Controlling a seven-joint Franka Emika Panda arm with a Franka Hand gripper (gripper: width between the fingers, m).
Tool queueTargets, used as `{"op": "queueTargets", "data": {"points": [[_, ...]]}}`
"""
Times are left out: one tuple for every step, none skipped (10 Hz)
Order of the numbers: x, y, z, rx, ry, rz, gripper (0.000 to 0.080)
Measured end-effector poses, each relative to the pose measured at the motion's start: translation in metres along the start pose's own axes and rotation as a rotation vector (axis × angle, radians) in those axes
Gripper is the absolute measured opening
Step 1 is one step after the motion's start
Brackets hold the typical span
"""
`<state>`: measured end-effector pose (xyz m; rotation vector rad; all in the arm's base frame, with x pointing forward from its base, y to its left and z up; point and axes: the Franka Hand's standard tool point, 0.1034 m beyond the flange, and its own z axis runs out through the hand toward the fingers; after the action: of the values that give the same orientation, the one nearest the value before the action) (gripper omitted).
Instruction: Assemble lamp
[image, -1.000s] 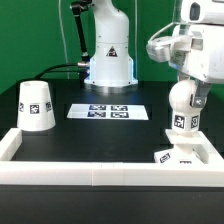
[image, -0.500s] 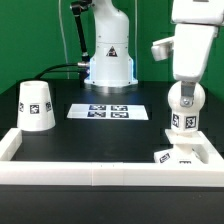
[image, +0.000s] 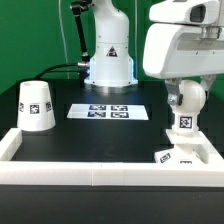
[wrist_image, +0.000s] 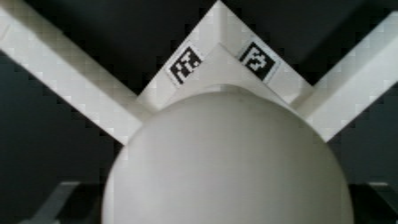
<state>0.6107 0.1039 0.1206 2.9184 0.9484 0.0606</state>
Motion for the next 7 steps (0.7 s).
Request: {"op": "queueTargets", "data": {"points": [[0.0000, -0.0001, 0.0000, 0.000, 0.000, 0.070, 0.0579], [0.0001, -0.0002, 0.0000, 0.000, 0.000, 0.141, 0.0579], [0.0000, -0.0001, 0.0000, 0.000, 0.000, 0.203, 0.0579], [-0.0004, 0.0001, 0.0005, 0.002, -0.002, 0.246, 0.0579], [-0.0006, 0.0015, 0.0009, 0.013, -0.015, 0.360, 0.0579], [0.0009, 0.0012, 0.0006, 0.013, -0.014, 0.452, 0.0579], [0.0015, 0.0008, 0.0000, 0.011, -0.015, 0.555, 0.0579]]}}
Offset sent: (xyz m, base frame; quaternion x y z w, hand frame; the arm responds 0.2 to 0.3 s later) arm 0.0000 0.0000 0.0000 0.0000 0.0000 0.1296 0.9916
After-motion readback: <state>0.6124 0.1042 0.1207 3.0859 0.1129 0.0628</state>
